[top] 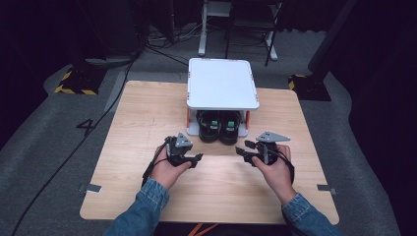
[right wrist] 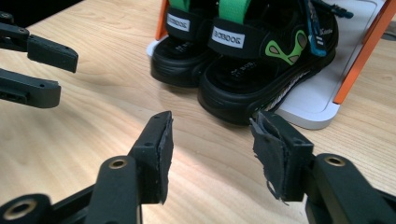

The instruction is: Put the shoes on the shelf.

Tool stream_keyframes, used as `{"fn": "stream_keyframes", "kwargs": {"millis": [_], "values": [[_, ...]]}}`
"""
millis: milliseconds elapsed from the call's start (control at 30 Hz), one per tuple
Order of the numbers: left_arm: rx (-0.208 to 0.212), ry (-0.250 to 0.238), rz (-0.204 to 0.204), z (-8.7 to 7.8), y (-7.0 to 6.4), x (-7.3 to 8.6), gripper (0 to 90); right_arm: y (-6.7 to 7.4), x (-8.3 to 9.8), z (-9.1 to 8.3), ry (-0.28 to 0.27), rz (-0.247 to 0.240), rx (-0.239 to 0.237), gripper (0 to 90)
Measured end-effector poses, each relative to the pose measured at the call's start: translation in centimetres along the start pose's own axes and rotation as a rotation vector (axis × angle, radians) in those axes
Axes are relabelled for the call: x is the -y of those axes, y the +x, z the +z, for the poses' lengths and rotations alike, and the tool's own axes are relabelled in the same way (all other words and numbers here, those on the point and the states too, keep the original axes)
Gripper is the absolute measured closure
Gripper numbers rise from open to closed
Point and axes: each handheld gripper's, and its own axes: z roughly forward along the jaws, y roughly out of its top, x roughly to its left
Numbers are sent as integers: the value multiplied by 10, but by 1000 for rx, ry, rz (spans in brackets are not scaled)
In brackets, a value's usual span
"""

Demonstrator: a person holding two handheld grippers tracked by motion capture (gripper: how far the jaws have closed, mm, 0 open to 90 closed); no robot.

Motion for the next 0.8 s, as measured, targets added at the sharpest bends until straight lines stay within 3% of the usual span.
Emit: {"fn": "stream_keyframes", "kwargs": {"millis": [233, 333, 600, 700, 800], "values": [[-61, -1, -18, 24, 5, -6, 476, -8, 7, 24, -2, -3, 51, 414], [-74, -24, -49, 32, 6, -10, 550, -12, 8, 30, -4, 2, 77, 413], [-144, -33, -51, 58, 5, -16, 433, -12, 7, 51, -11, -12, 93, 362], [-146, -49, -58, 64, 6, -16, 401, -13, 8, 60, -10, -31, 92, 367], [-172, -51, -25, 69, 9, -20, 420, -19, 5, 66, 2, -57, 64, 353]]}}
